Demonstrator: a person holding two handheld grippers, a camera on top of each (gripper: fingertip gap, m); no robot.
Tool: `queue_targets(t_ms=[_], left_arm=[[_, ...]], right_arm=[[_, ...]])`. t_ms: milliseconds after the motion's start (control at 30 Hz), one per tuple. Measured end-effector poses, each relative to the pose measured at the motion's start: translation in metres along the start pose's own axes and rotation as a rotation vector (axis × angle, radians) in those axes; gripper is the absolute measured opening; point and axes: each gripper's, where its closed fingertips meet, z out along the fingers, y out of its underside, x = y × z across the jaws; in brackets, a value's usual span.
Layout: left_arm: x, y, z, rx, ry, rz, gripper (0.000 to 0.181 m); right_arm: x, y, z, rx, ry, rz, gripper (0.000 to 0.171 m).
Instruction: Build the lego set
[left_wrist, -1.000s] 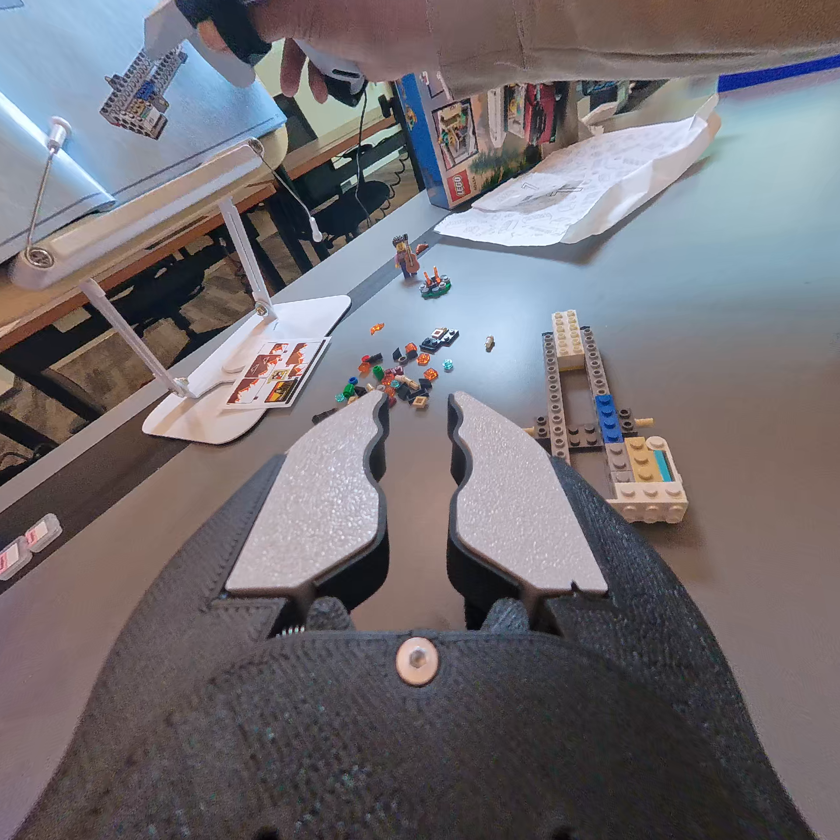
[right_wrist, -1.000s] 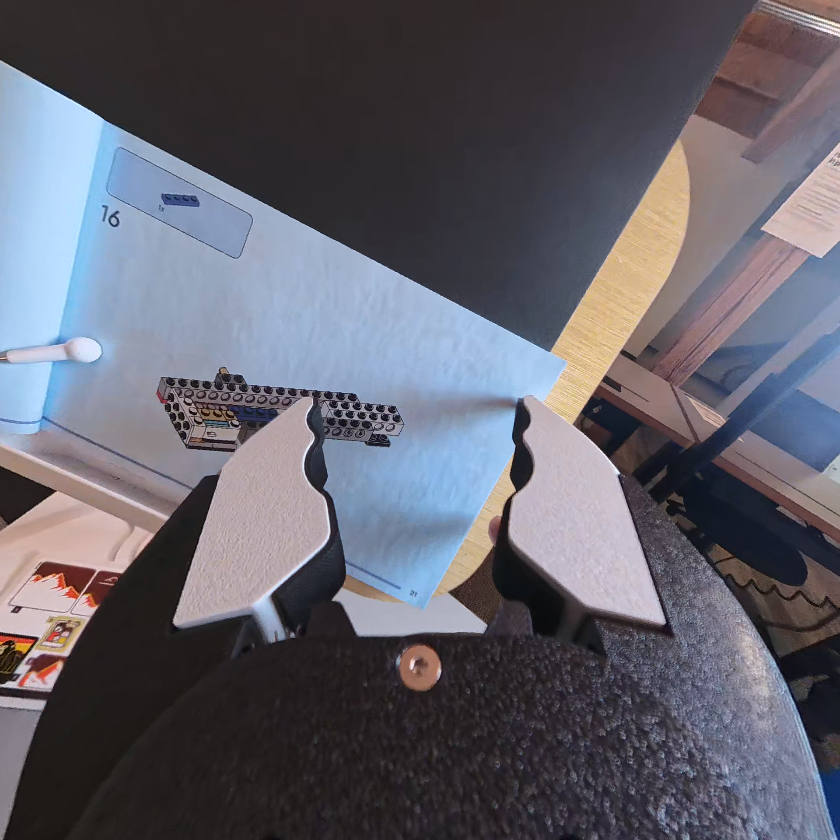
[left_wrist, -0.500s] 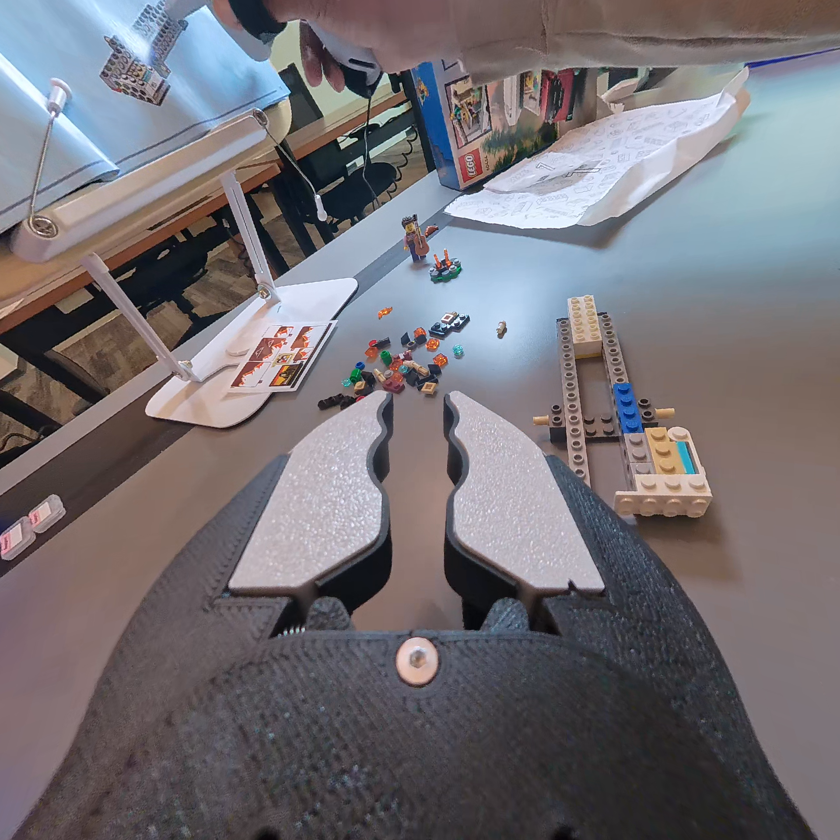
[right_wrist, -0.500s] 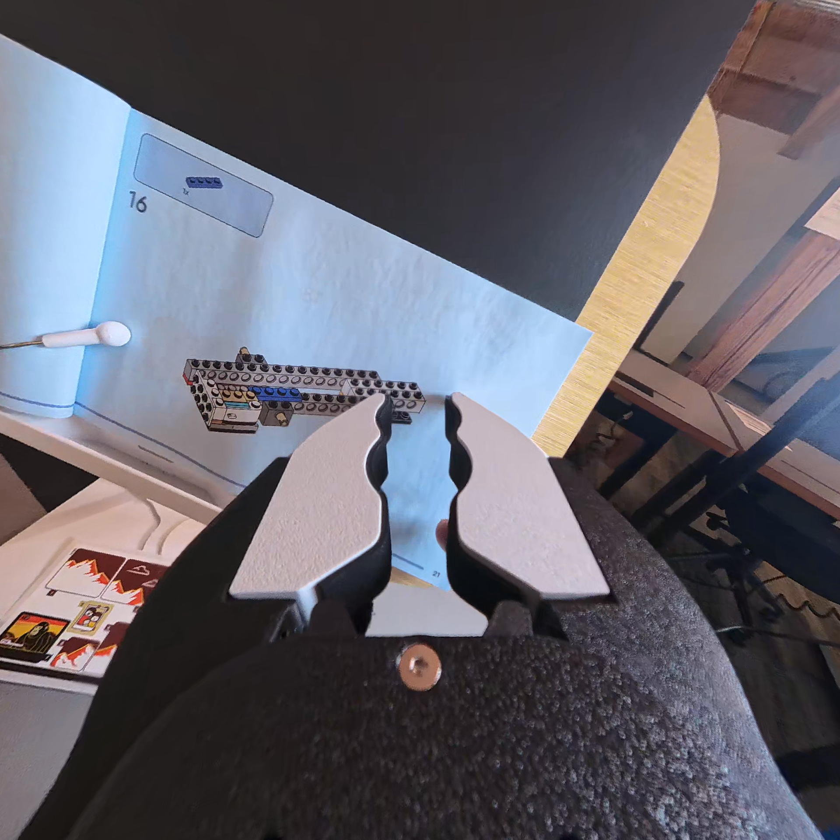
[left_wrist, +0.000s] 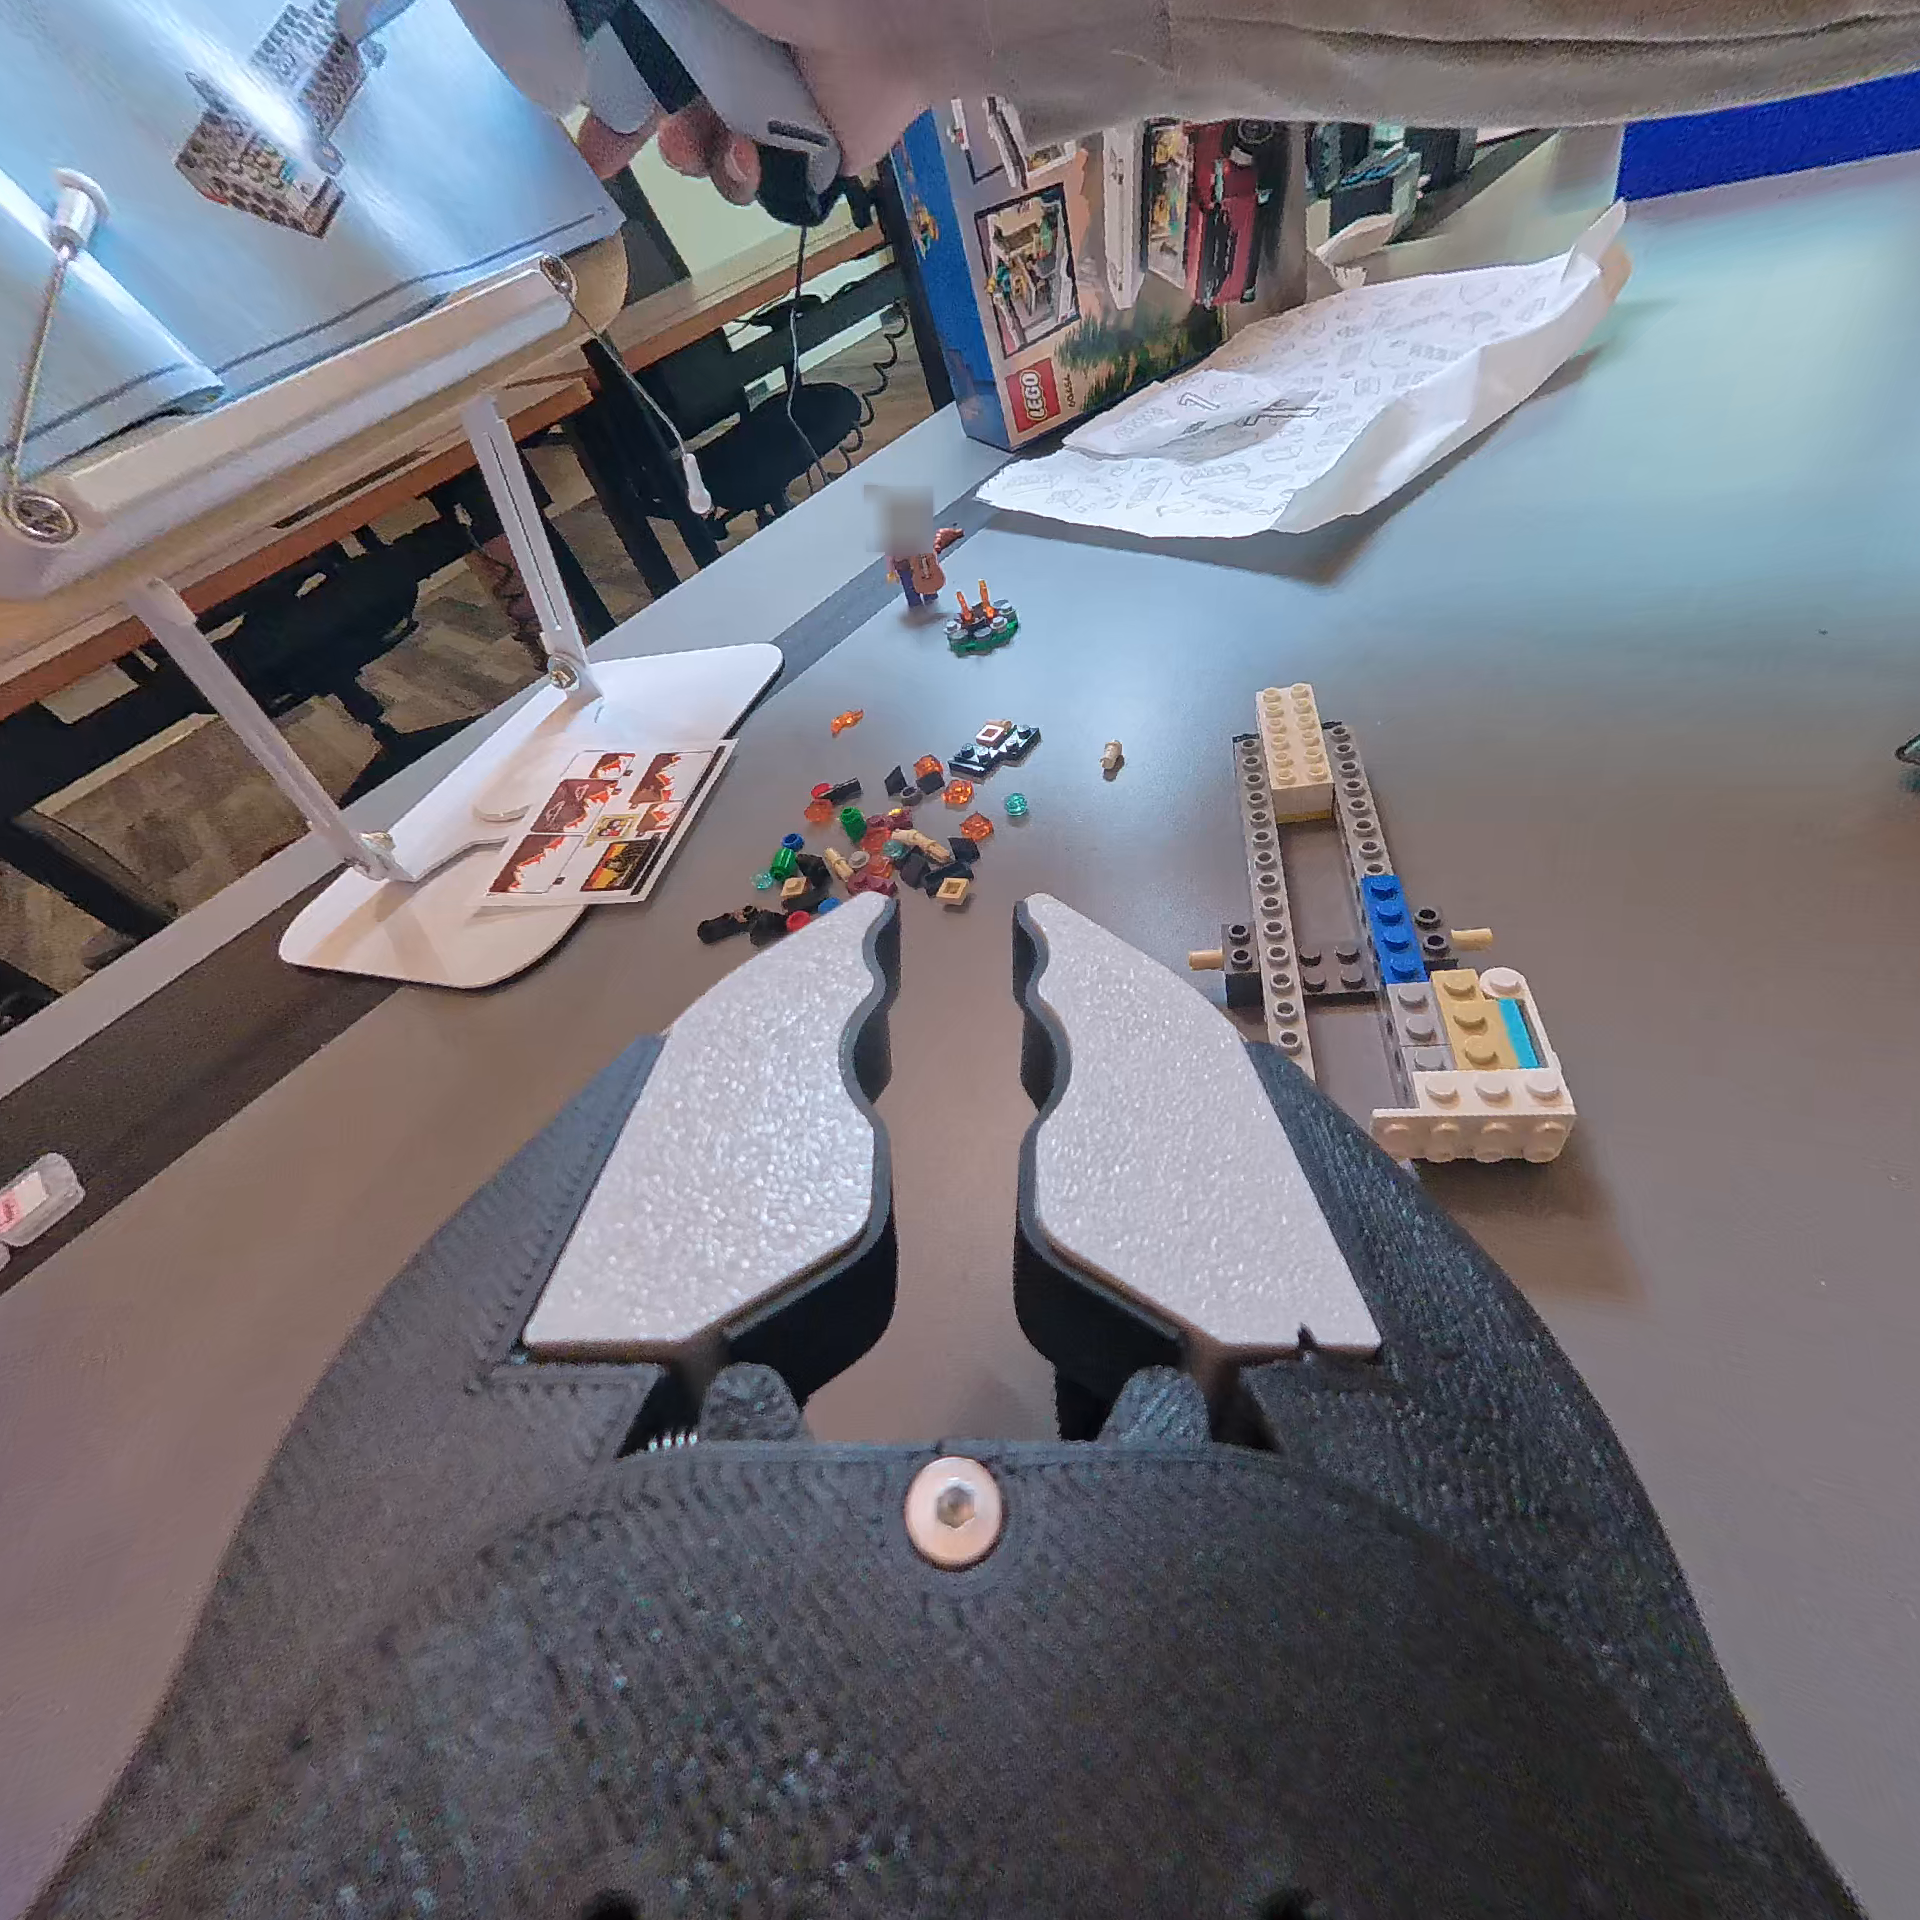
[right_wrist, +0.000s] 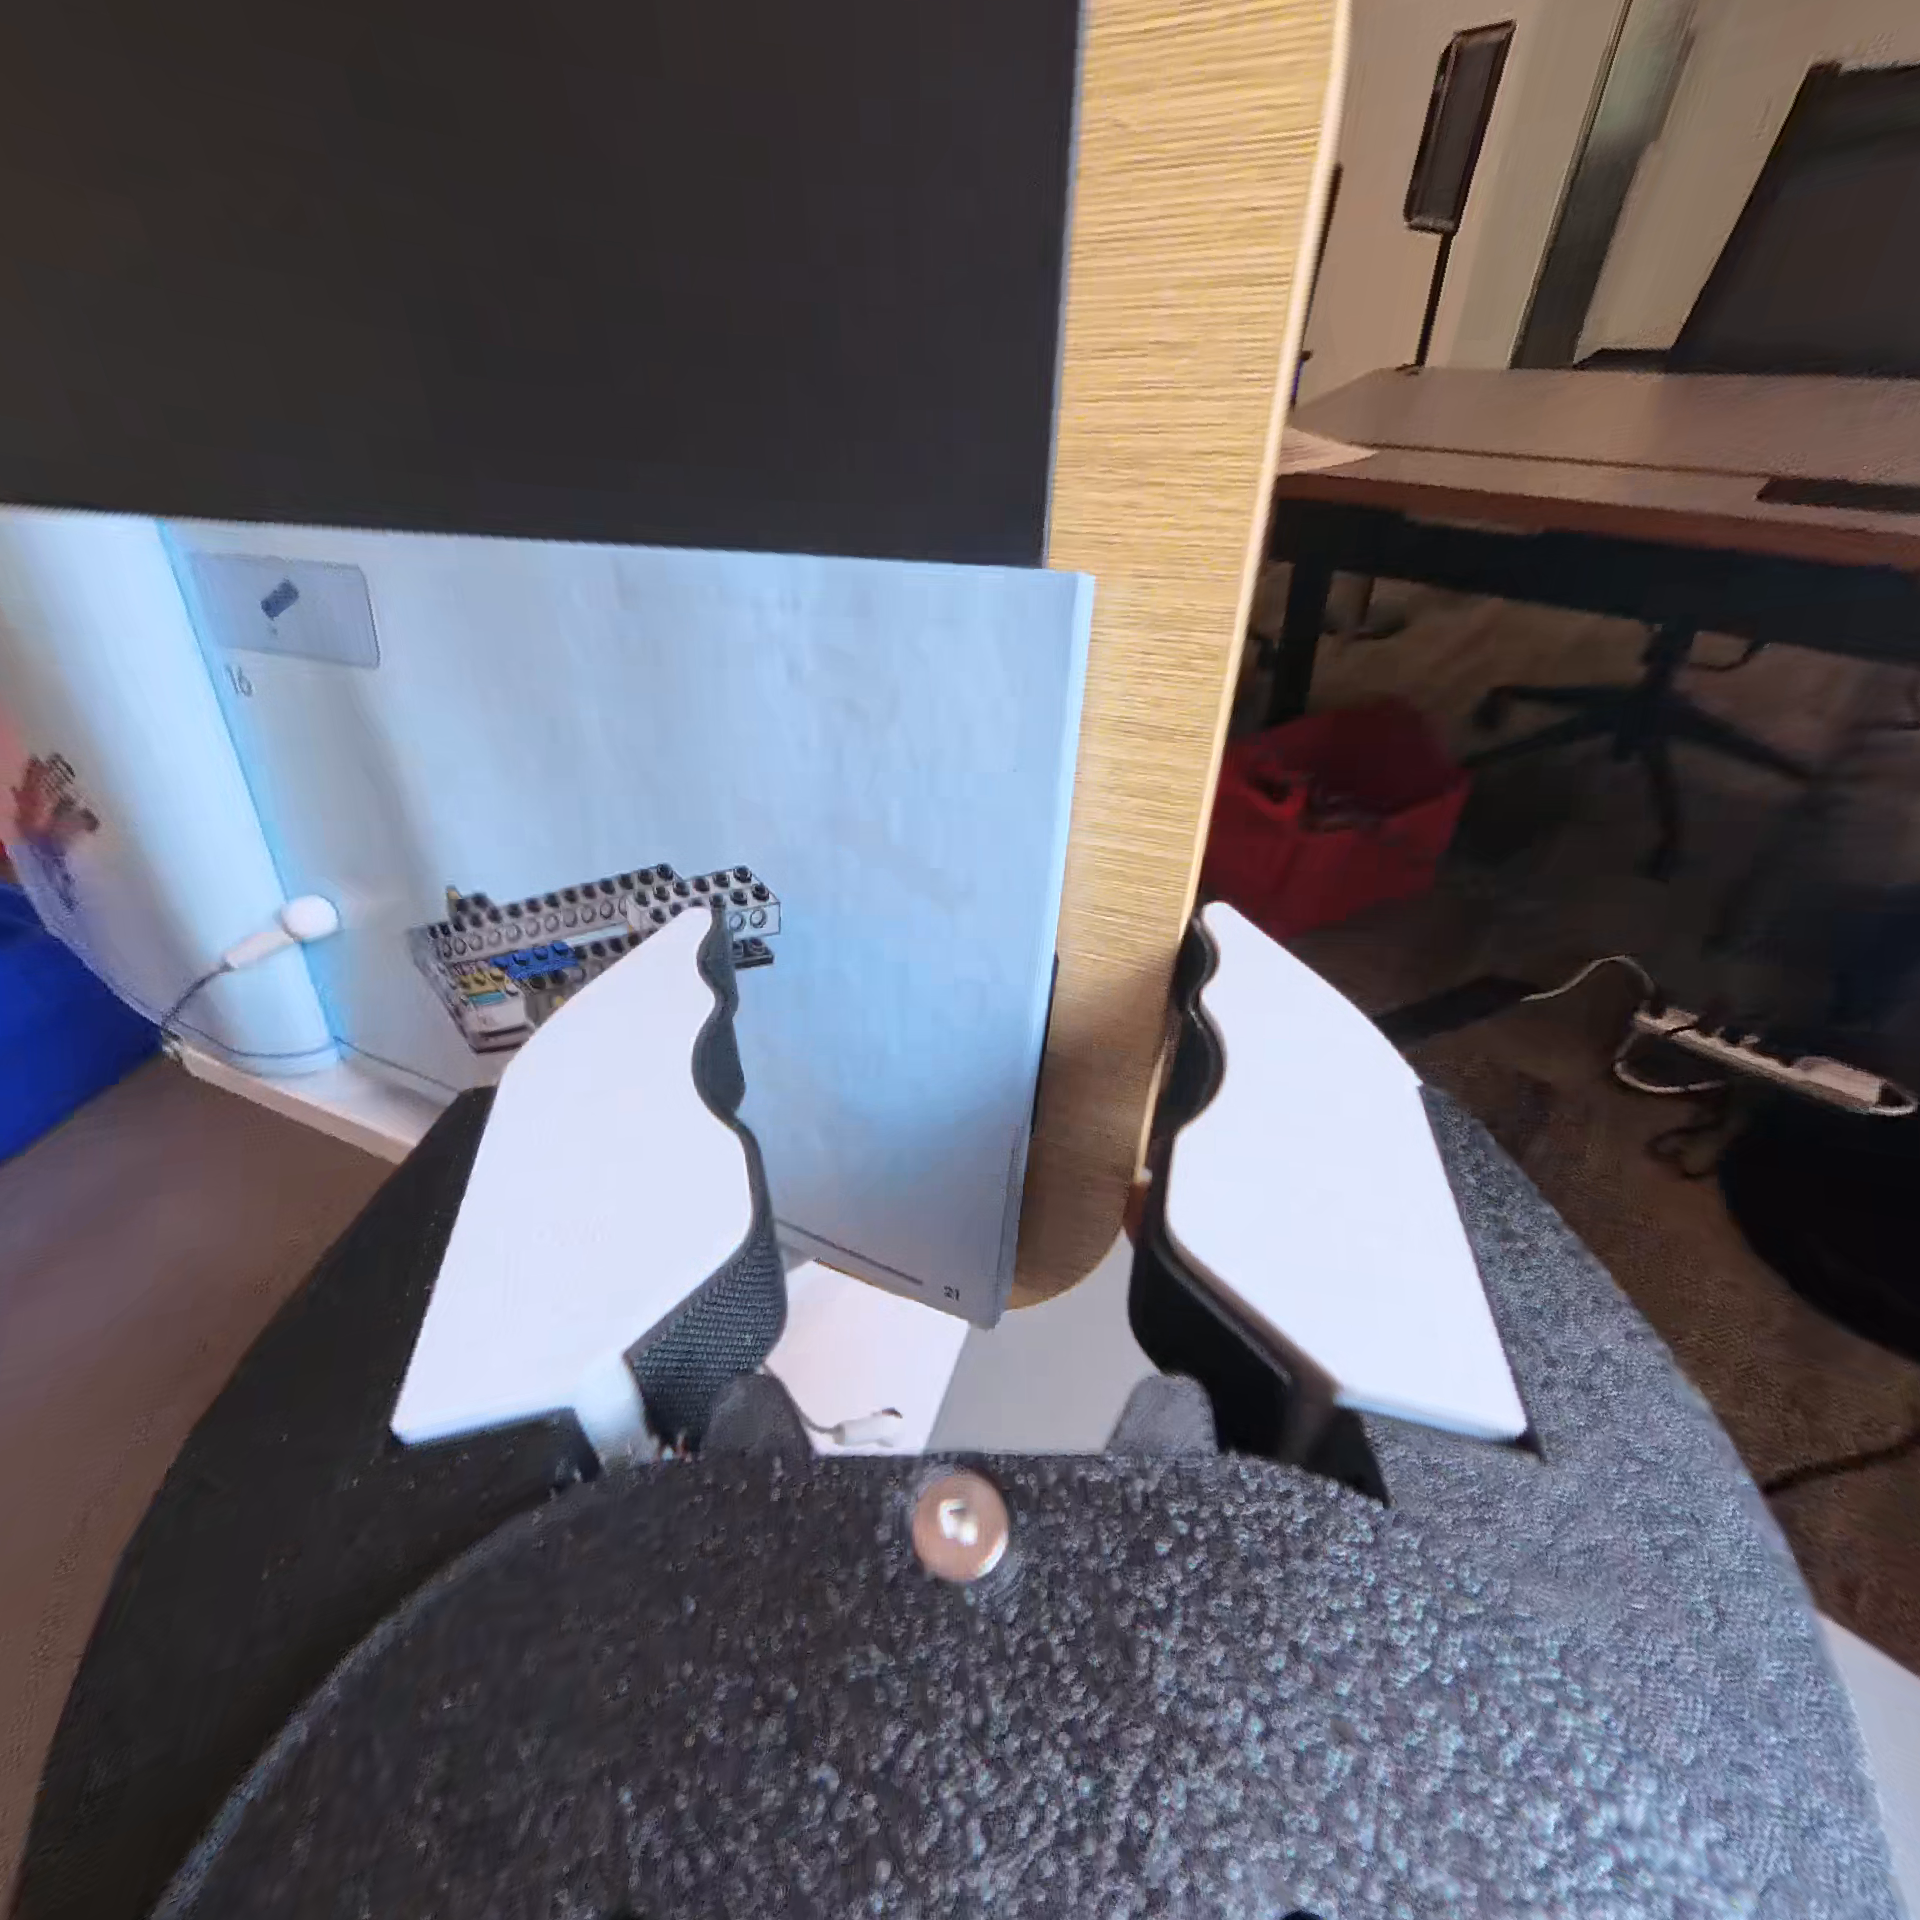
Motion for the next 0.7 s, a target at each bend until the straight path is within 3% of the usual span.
queue_targets(t_ms=[367,500,600,700], left_arm=[[0.007,-0.005,-0.003,0.019,0.04,0.001,0.02],[0.007,-0.004,-0.004,0.018,0.044,0.001,0.02],[0.007,-0.004,-0.004,0.018,0.05,-0.002,0.02],[0.008,-0.003,-0.004,0.011,0.054,-0.001,0.02]], right_arm=[[-0.007,0.009,-0.023,-0.019,0.123,-0.136,0.074],[-0.006,-0.016,-0.041,0.101,0.338,-0.373,0.073],[-0.037,-0.023,-0.036,0.131,0.335,-0.562,0.075],[-0.043,-0.019,-0.023,0.089,0.353,-0.611,0.08]])
